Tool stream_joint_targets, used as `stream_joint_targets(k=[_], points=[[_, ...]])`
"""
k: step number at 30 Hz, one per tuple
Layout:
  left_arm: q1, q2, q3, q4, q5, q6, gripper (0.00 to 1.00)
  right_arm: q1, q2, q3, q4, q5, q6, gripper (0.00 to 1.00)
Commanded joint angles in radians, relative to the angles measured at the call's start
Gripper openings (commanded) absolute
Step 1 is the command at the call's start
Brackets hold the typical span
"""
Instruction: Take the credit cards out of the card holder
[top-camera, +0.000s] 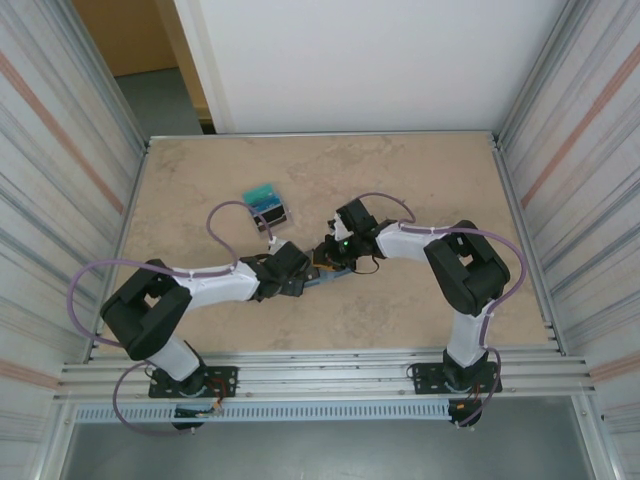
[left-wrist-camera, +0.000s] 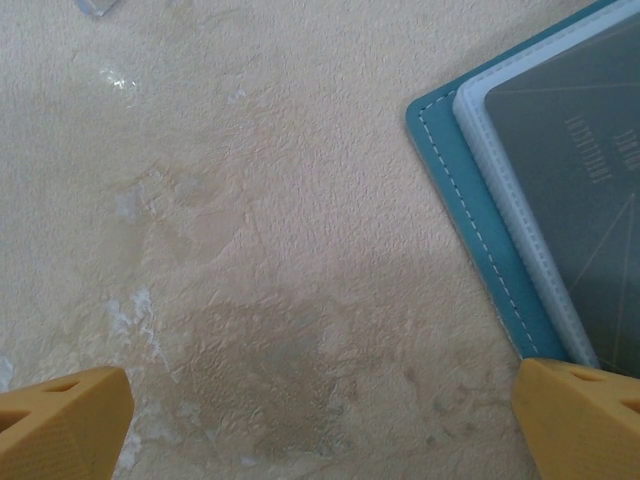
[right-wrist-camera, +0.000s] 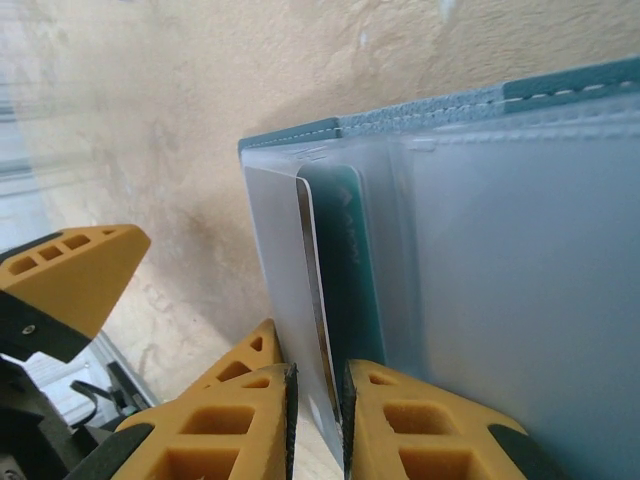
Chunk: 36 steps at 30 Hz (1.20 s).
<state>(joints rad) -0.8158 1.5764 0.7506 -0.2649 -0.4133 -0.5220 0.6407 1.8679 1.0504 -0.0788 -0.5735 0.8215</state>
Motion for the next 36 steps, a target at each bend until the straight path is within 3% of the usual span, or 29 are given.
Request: stream_joint_targets(k=[1, 17, 36], points=[[-0.005, 0.031, 0.007, -0.018, -0.025, -0.014, 0.98, 0.012, 0.002, -0.006, 0.036, -0.073, 0.028, 0.21], [-0.011, 0.033, 0.014, -0.029, -0.036, -0.010, 0.99, 0.027, 0.027, 0.010, -0.013, -0.048, -0.002, 0.22], [-0.015, 0.039, 0.022, -0.044, -0.045, -0.016, 0.99, -0.015, -0.095, -0.029, 0.021, -0.061, 0.013, 0.21]])
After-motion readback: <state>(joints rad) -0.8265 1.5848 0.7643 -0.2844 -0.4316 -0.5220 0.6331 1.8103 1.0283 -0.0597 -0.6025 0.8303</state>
